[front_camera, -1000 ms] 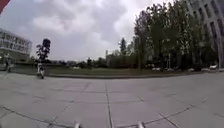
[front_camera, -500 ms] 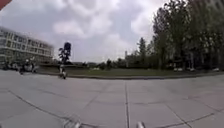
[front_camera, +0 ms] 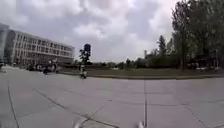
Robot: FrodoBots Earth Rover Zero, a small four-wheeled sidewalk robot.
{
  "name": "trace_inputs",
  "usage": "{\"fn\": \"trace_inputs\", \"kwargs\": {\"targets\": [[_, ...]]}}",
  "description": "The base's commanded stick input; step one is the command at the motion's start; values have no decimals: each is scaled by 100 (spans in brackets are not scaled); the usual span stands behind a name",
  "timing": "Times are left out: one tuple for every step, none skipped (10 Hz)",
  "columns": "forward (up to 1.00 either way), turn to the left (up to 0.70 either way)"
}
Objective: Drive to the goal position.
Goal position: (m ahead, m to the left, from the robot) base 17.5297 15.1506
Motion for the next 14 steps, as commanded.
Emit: {"fn": "trace_inputs", "kwargs": {"targets": [[0, 45], [0, 45], [0, 45], [0, 45], [0, 45], [0, 45], [0, 45], [0, 45], [0, 17], [0, 0], [0, 0], [0, 0], [0, 0], [0, 0]]}}
